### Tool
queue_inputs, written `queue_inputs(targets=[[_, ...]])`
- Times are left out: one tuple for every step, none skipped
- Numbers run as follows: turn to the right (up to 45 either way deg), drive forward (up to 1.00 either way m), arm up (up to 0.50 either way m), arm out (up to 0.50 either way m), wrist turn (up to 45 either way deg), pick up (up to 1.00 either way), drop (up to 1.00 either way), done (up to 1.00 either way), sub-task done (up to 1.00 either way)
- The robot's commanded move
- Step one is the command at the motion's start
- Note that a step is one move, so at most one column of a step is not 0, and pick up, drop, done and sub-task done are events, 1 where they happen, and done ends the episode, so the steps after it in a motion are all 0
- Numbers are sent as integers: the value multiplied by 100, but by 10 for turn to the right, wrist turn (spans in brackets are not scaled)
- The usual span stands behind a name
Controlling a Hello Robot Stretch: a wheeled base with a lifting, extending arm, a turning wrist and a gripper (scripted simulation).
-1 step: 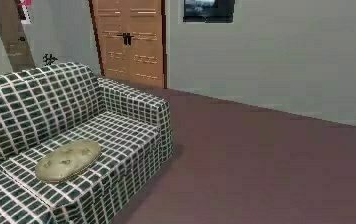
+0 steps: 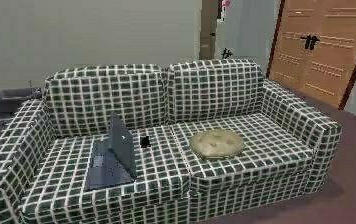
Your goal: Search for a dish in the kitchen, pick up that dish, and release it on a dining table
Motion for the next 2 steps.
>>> queue_inputs(targets=[[-450, 0, 0, 0, 0, 0, 0, 0, 0], [-450, 0, 0, 0, 0, 0, 0, 0, 0]])
